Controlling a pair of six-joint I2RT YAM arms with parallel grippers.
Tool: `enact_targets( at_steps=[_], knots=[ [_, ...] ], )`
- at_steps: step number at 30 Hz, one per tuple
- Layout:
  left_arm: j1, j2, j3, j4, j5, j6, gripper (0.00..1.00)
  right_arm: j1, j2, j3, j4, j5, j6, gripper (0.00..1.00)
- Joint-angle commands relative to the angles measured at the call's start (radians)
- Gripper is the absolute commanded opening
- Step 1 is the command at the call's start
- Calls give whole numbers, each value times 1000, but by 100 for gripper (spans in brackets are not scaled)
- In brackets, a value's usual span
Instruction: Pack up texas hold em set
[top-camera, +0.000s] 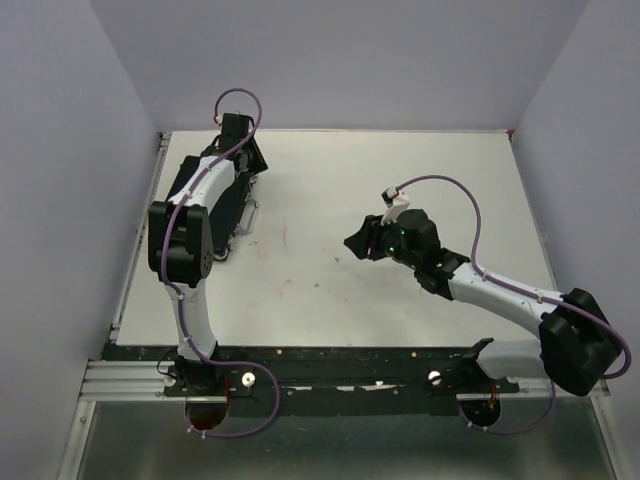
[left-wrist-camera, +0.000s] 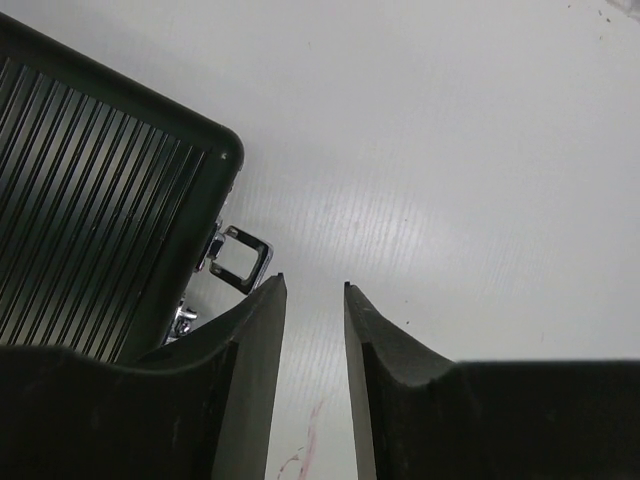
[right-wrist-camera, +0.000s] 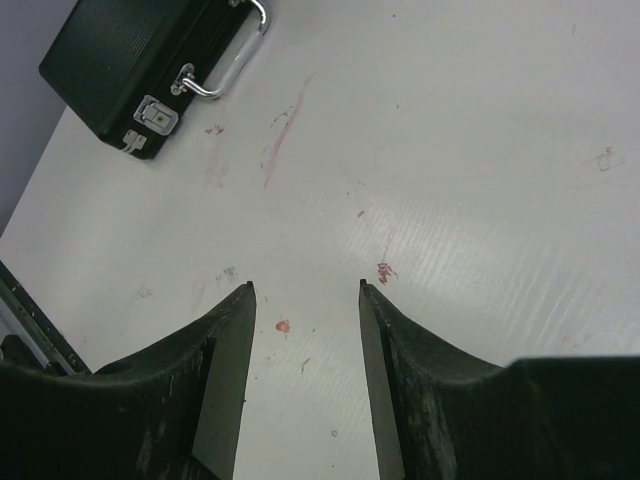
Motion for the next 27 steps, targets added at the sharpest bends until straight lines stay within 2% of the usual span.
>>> enact_targets(
  at_steps=[1, 7, 16, 27],
  knots=[
    [6, 2, 58, -16, -49, -11, 46, -9, -24, -15, -13, -6, -8, 54],
    [11, 57, 86, -48, -43, -2, 49, -9, -29, -18, -19, -6, -12, 54],
    [11, 114, 113, -73, 14, -20, 48, -9, -23, -21, -17, -7, -10, 54],
    [-8, 105, 38, -36, 43, -31, 43, -9, -18, -21, -16, -7, -5, 54]
  ],
)
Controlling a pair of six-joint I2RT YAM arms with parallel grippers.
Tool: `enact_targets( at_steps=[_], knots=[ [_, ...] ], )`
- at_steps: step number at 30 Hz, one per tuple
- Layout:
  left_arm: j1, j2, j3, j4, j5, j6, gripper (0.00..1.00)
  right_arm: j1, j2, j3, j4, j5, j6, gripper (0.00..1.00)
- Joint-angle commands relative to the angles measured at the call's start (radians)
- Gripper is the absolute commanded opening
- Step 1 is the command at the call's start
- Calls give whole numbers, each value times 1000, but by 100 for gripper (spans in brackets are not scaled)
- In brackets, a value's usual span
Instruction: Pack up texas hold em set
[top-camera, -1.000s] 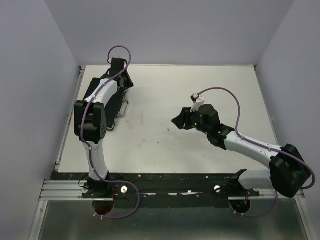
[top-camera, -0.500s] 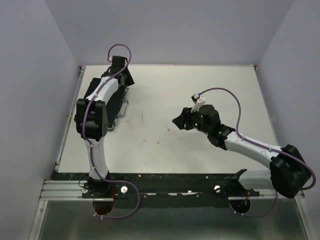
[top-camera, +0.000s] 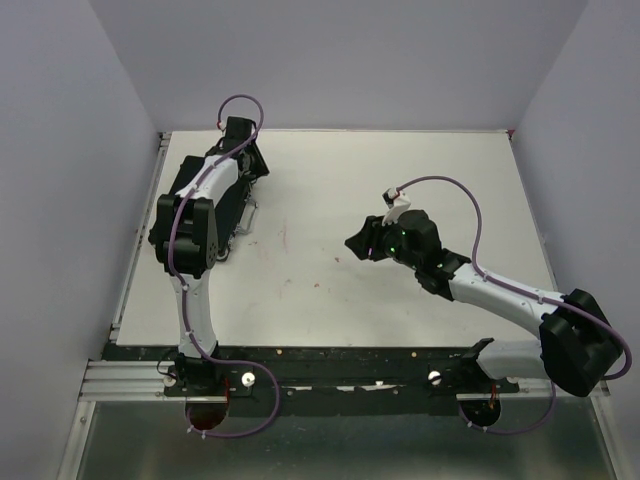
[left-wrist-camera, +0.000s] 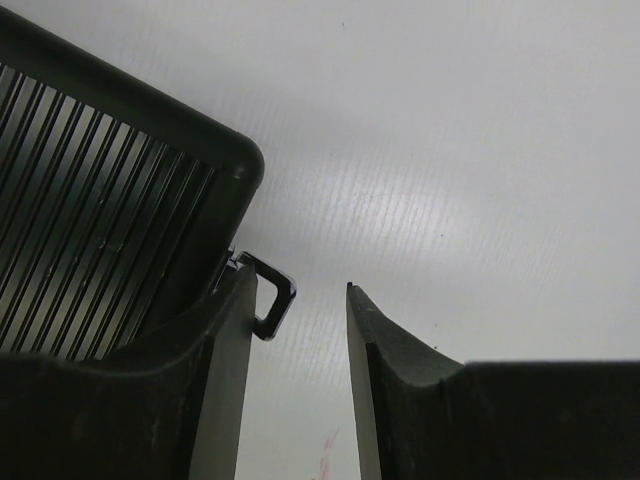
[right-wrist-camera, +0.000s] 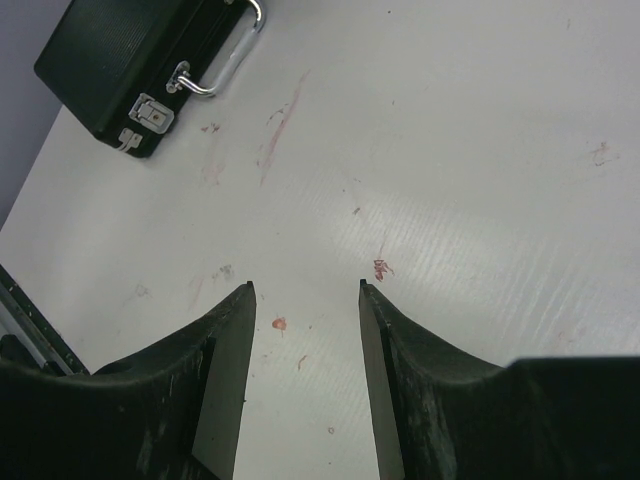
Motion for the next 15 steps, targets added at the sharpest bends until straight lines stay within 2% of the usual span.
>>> enact_targets(
  at_steps=[1, 6, 15],
  knots=[
    [-18, 0, -42, 1, 36, -17, 43, -4, -11, -12, -13, -7, -6, 54],
    [-32, -12, -84, 27, 43, -20, 43, -5, -19, -18, -14, -6, -3, 53],
    [-55, 0, -70, 5, 59, -21, 43, -4, -28, -28, -14, -6, 6, 54]
  ],
)
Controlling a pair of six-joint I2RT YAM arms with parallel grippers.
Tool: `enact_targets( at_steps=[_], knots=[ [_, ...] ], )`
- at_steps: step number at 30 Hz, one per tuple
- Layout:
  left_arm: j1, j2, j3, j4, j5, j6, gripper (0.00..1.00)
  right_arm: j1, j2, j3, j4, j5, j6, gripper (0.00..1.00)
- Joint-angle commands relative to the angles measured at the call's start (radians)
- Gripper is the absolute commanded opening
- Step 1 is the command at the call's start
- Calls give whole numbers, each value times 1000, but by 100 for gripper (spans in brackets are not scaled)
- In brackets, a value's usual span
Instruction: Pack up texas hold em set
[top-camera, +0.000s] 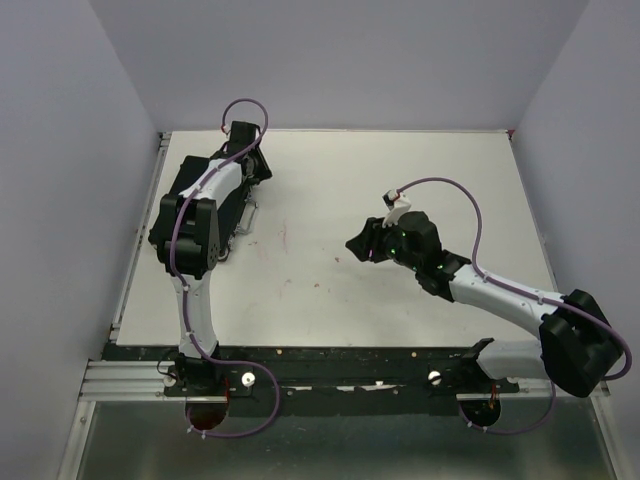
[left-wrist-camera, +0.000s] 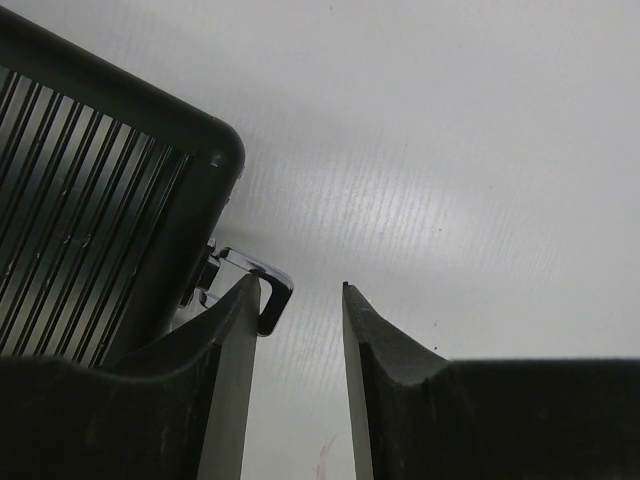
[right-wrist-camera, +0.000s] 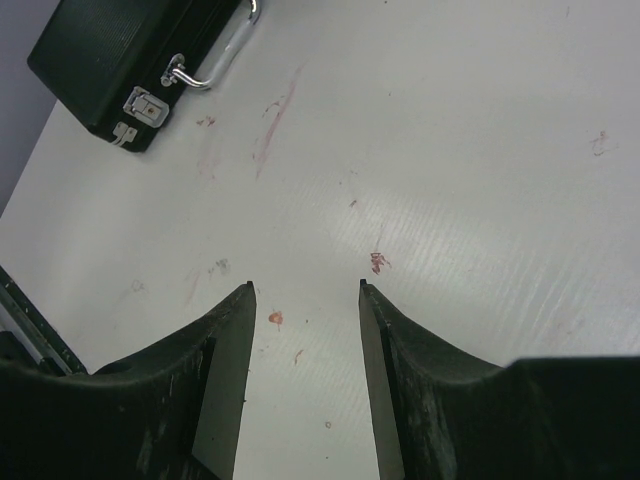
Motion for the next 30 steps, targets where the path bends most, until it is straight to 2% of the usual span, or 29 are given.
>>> enact_targets(
  at_steps=[1, 9, 13, 20, 30],
  knots=[
    [-35, 9, -14, -58, 65, -26, 43, -4, -30, -17, -14, -6, 5, 54],
    [-44, 16, 3, -95, 81, -2, 47, -4, -13, -14, -12, 3, 18, 54],
    [-47, -31, -11, -81, 85, 42, 55, -5, 16, 20, -2, 3, 13, 56],
    [-52, -213, -31, -77, 61, 158, 73, -4, 135, 170, 14, -49, 45, 56],
    [-49, -520, -215, -121, 19, 283, 86, -8, 453, 443, 96, -171, 111, 56]
  ],
)
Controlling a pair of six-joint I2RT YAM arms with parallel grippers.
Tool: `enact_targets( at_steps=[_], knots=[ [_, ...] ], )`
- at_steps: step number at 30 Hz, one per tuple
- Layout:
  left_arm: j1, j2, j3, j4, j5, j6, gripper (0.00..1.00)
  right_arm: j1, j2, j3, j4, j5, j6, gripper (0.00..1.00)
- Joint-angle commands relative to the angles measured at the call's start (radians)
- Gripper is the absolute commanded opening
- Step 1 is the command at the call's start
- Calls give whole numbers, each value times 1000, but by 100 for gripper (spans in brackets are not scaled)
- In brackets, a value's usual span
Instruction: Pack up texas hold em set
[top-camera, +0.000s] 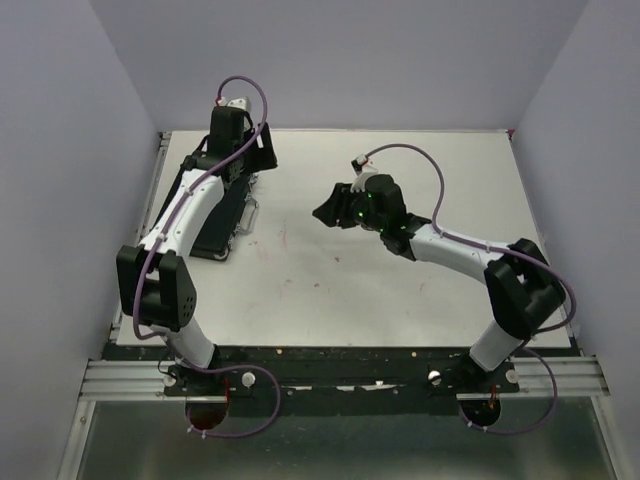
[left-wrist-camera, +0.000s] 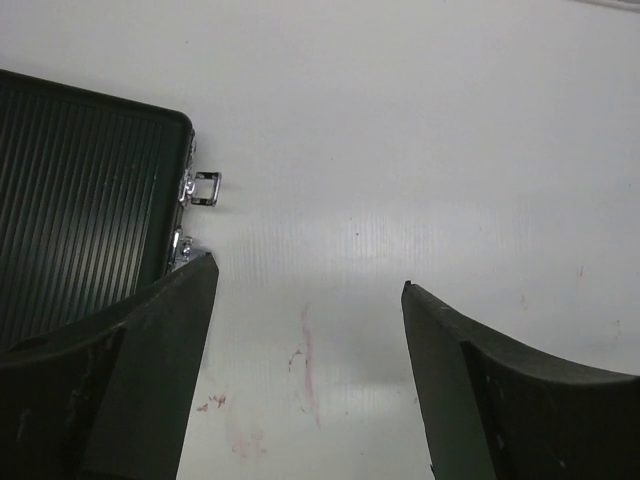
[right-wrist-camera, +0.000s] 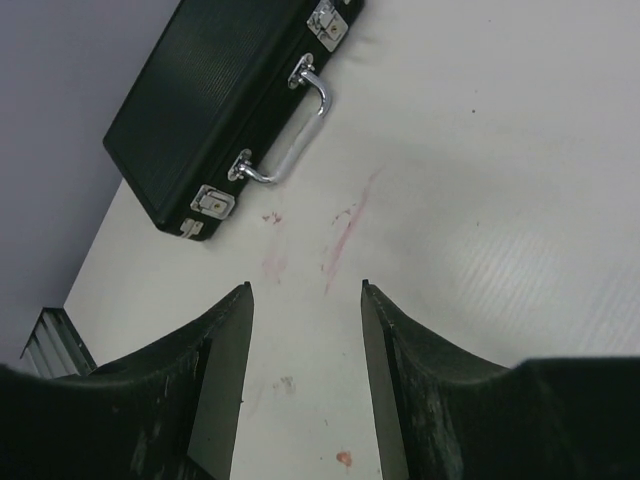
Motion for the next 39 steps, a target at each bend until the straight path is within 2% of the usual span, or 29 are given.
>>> enact_targets(
  at_steps=[1, 6, 10, 14, 18, 21, 28, 35, 39],
  knots=[
    [8, -145, -99, -59, 8, 69, 86, -6, 161, 145, 48, -99, 42, 56],
    [22, -312, -218, -74, 98, 58, 86, -6, 373, 332, 73, -167, 73, 56],
    [22, -401, -236, -134, 166, 100, 86, -6, 505, 480, 90, -193, 91, 56],
    [22, -495, -310, -145, 157, 156, 86, -6, 614, 587, 163, -233, 125, 56],
    [22, -567, -406, -116, 88, 199, 86, -5, 729, 697, 252, -254, 175, 54],
    [22, -585, -416, -120, 80, 201, 86, -5, 834, 825, 278, -274, 226, 53],
    [24, -599, -425, -99, 169, 175, 86, 4, 1075, 1128, 349, -343, 314, 52],
    [25, -619, -426, -96, 175, 175, 86, 15, 1174, 1257, 375, -325, 300, 52],
    [31, -628, -426, -93, 186, 175, 86, 18, 1204, 1328, 322, -294, 272, 52]
  ],
)
